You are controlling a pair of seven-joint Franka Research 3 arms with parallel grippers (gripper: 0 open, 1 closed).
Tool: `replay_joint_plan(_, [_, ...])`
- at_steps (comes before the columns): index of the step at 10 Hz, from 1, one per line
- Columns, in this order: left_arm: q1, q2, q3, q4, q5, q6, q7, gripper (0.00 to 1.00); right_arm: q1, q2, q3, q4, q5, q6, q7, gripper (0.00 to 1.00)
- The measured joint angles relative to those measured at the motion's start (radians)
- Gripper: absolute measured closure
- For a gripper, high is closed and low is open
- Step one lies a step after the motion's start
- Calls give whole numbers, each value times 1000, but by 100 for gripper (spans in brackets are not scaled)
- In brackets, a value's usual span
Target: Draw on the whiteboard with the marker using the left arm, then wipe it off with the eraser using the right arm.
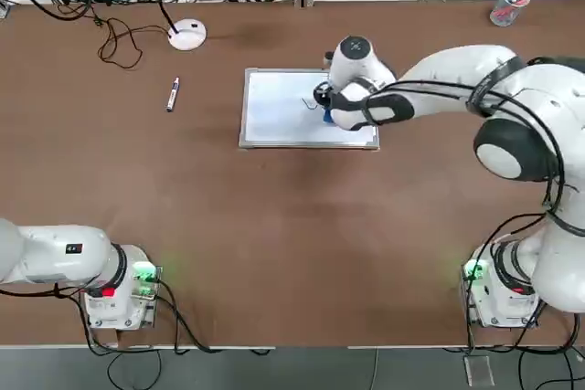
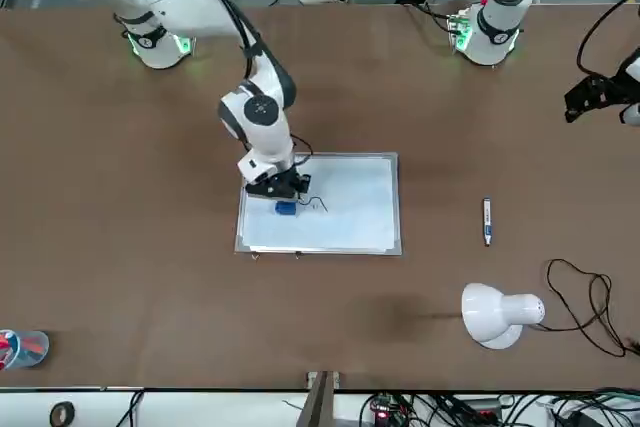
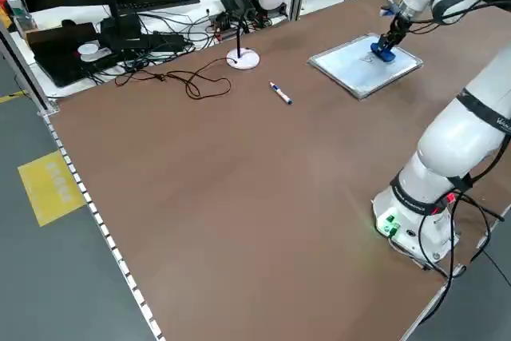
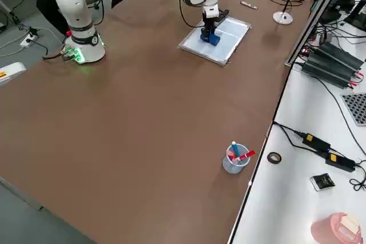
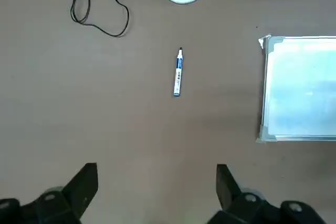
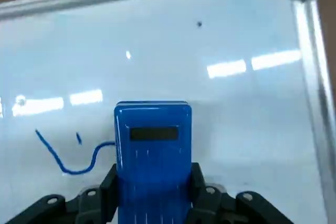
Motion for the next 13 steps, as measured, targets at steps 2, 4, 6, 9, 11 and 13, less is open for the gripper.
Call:
replay_joint_plan(2, [0, 1, 0, 0, 0, 0, 0, 0, 11, 8, -7, 17, -1, -9, 15, 44])
replay_joint_plan(4, [1, 2, 0, 0, 0, 0, 0, 0, 20, 32, -7, 55, -1, -11, 42, 44])
replay_joint_plan(6, [2, 2, 1, 0, 0, 0, 0, 0, 35, 68, -7, 113, -1, -22, 75, 44])
replay_joint_plan(9, [4, 2, 1, 0, 0, 0, 0, 0, 69, 120, -9, 200, -3, -41, 126, 44])
replay_joint_plan(11, [5, 3, 2, -1, 0, 0, 0, 0, 93, 145, -13, 241, -5, -45, 161, 44])
replay_joint_plan(13, [5, 3, 3, -1, 0, 0, 0, 0, 110, 171, -15, 282, -7, -48, 201, 44])
